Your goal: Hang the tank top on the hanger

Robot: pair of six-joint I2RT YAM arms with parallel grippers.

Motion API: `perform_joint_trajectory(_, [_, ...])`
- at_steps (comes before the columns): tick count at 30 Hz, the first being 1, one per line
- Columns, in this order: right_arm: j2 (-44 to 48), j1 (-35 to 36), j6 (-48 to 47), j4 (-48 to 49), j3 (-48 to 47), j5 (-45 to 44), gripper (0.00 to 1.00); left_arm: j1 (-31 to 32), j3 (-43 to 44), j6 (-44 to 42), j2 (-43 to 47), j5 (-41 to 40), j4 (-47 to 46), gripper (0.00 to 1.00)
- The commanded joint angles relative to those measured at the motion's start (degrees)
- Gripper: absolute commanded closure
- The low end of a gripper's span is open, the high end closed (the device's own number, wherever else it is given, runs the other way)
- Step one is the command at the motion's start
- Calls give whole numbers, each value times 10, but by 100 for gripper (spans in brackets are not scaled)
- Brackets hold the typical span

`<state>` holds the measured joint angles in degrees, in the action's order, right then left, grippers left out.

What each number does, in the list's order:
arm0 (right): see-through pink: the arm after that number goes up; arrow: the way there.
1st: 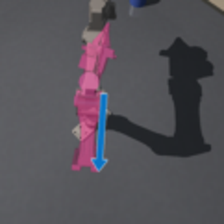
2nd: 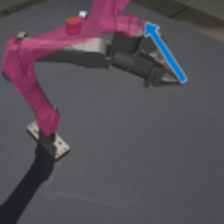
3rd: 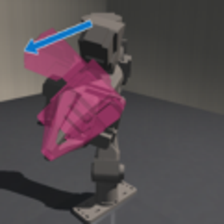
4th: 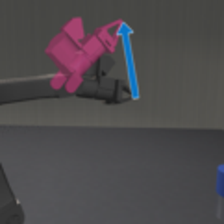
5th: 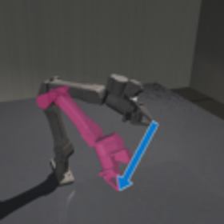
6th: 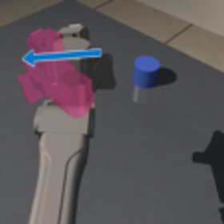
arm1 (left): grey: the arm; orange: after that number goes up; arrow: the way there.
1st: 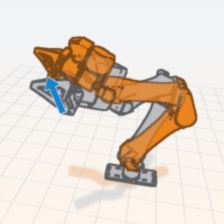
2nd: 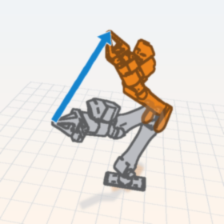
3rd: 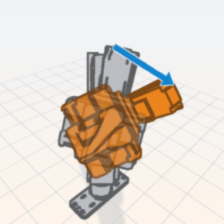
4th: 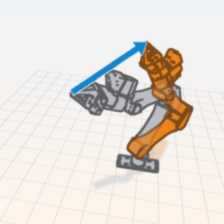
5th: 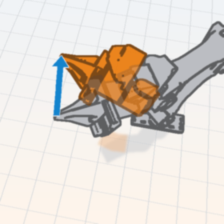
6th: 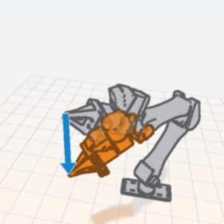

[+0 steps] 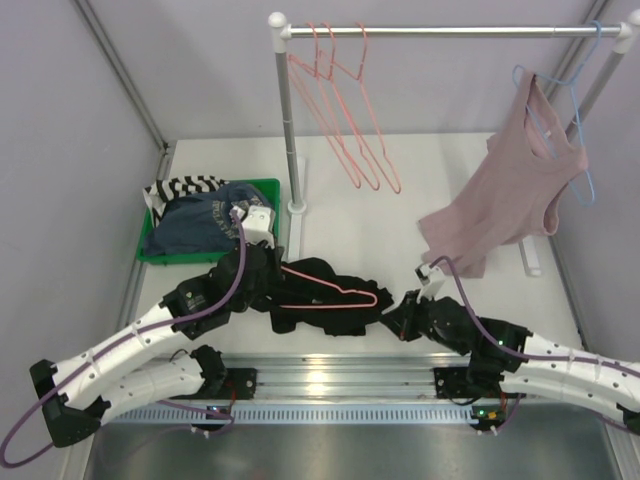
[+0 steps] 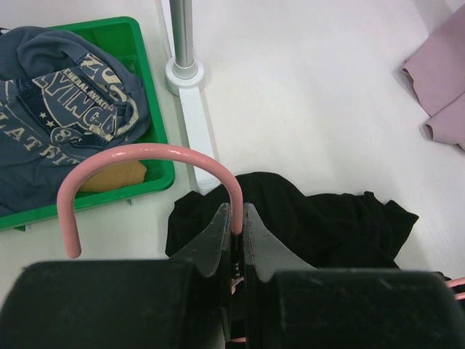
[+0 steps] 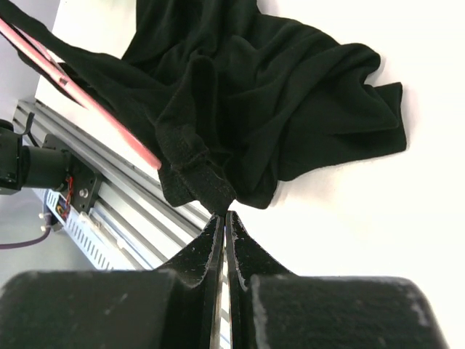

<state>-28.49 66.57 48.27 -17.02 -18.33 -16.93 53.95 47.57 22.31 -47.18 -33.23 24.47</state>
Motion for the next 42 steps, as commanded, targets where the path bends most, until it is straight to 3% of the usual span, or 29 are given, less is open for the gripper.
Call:
perform_joint_trajectory(1, [2, -6, 2, -27, -48, -18, 100, 1, 18, -2, -1, -28, -10, 100])
perform_joint_trajectory(15, [-39, -53, -10, -101, -152, 25, 100, 2, 3, -7, 31, -39, -22, 100])
perform_joint_trajectory(29, [-53, -172, -41, -100, -164, 145, 100, 2, -11, -14, 62, -60, -18, 100])
perform_joint_trajectory(42, [-41, -222, -61, -104, -187, 211, 100, 1, -8, -14, 41, -75, -16, 100])
